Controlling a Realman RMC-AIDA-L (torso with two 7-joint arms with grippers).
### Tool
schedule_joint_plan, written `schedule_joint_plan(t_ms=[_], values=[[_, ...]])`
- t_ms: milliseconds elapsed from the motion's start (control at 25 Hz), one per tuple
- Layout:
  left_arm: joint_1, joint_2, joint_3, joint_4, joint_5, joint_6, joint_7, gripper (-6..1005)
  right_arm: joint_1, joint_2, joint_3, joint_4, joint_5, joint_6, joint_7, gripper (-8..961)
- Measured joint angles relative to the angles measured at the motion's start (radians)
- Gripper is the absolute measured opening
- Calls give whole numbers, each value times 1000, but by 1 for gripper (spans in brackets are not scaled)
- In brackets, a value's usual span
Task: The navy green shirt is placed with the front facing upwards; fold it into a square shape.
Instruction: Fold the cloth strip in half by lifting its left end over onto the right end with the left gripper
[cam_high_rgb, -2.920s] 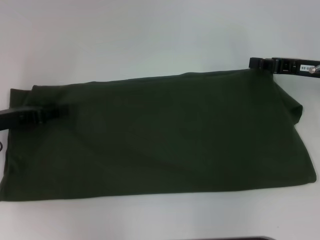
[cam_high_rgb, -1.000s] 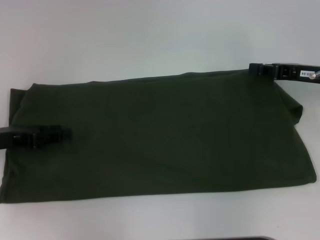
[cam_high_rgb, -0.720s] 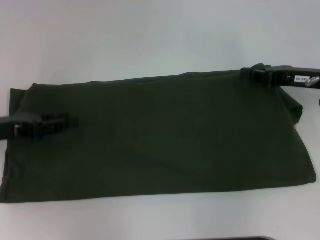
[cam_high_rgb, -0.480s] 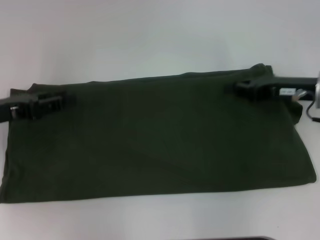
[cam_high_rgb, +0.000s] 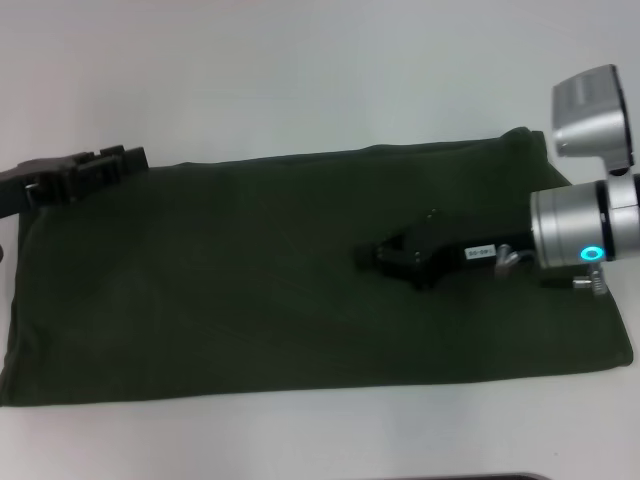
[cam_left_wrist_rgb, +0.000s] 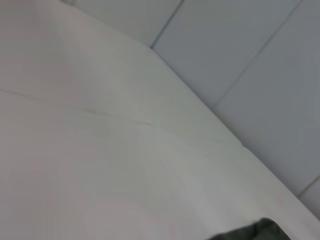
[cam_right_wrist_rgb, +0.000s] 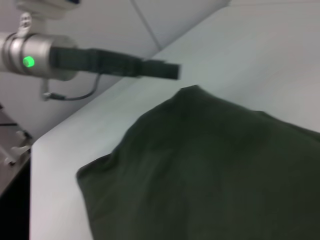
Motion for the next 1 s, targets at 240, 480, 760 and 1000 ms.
schedule_joint_plan(t_ms=[240, 480, 760, 1000], values=[[3, -8, 3, 0, -16, -47, 0, 441, 43, 5, -16, 56, 2, -7, -43, 20], [4, -3, 22, 0, -6, 15, -3, 441, 35, 1, -16, 58, 9, 0, -44, 20], [10, -2, 129, 10, 50, 140, 2, 440, -28, -9, 12, -9, 68, 9, -27, 20], [5, -20, 241, 2, 63, 121, 4, 440, -62, -17, 87, -66, 79, 16, 20, 20]])
